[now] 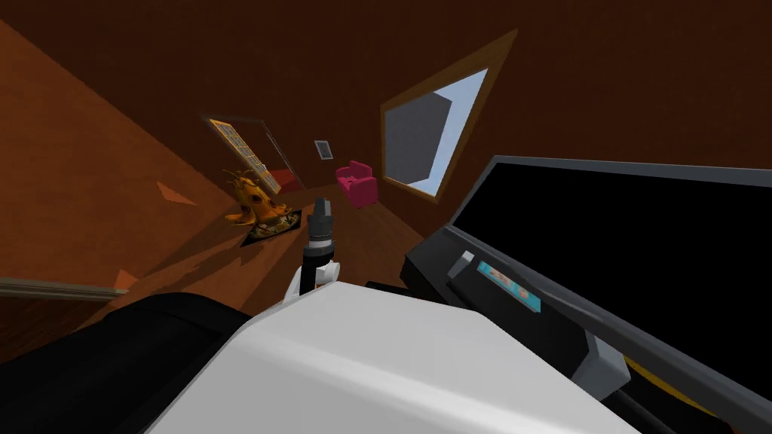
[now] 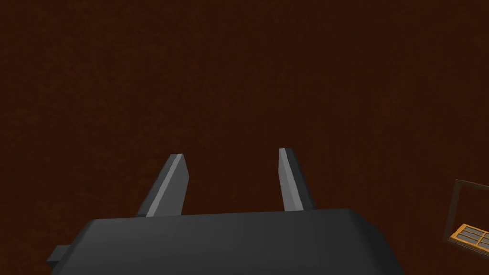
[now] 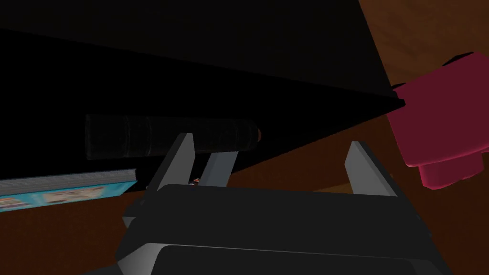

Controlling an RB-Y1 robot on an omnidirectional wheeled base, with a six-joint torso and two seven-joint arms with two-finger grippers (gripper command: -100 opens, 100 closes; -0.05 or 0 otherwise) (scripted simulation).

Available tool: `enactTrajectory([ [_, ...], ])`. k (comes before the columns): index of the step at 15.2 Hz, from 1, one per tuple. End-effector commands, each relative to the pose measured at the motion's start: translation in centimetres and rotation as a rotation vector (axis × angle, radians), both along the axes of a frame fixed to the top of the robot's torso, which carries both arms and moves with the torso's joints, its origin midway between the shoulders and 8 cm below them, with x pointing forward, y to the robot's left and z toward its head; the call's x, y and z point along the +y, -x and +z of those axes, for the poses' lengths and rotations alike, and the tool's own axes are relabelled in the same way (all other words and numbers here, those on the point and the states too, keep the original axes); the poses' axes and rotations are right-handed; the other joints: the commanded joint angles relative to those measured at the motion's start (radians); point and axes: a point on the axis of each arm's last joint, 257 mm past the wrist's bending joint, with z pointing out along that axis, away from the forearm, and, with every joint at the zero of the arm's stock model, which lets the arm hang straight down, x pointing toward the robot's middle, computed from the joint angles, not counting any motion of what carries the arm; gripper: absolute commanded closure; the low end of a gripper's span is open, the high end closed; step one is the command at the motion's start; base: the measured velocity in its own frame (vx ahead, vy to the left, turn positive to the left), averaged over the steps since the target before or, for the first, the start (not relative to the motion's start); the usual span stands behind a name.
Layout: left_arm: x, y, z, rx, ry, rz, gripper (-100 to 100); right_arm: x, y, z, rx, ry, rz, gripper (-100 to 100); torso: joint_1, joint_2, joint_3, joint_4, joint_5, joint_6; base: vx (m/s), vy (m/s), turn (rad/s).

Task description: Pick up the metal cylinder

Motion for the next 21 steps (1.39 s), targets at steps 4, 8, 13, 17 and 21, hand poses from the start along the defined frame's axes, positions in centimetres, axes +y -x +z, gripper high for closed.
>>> enactTrajectory([
  [4, 0.0, 0.0, 0.0, 0.0, 0.0, 0.0, 0, -3.3, 5.8, -2.2, 0.134, 0.113, 0.055, -100, 0.0, -0.001, -0.001, 0.0, 0.0, -0.001, 0.078, 0.051, 0.332],
  [8, 0.0, 0.0, 0.0, 0.0, 0.0, 0.0, 0, -6.4, 10.8, -3.2, 0.248, 0.196, 0.096, -100, -0.001, 0.001, 0.001, 0.0, 0.0, -0.001, 0.05, 0.029, 0.229],
  [13, 0.0, 0.0, 0.0, 0.0, 0.0, 0.0, 0, -9.2, 15.2, -3.6, 0.35, 0.279, 0.153, -100, -0.001, -0.002, -0.001, 0.0, 0.0, -0.001, 0.089, 0.033, 0.308],
  [17, 0.0, 0.0, 0.0, 0.0, 0.0, 0.0, 0, -11.5, 18.9, -3.7, 0.44, 0.341, 0.198, -100, -0.001, -0.001, 0.0, 0.0, 0.0, -0.001, 0.07, 0.013, 0.282],
  [21, 0.0, 0.0, 0.0, 0.0, 0.0, 0.0, 0, -13.2, 21.9, -3.6, 0.513, 0.387, 0.237, -100, -0.002, 0.001, 0.001, 0.0, 0.0, -0.001, 0.055, 0.001, 0.186],
])
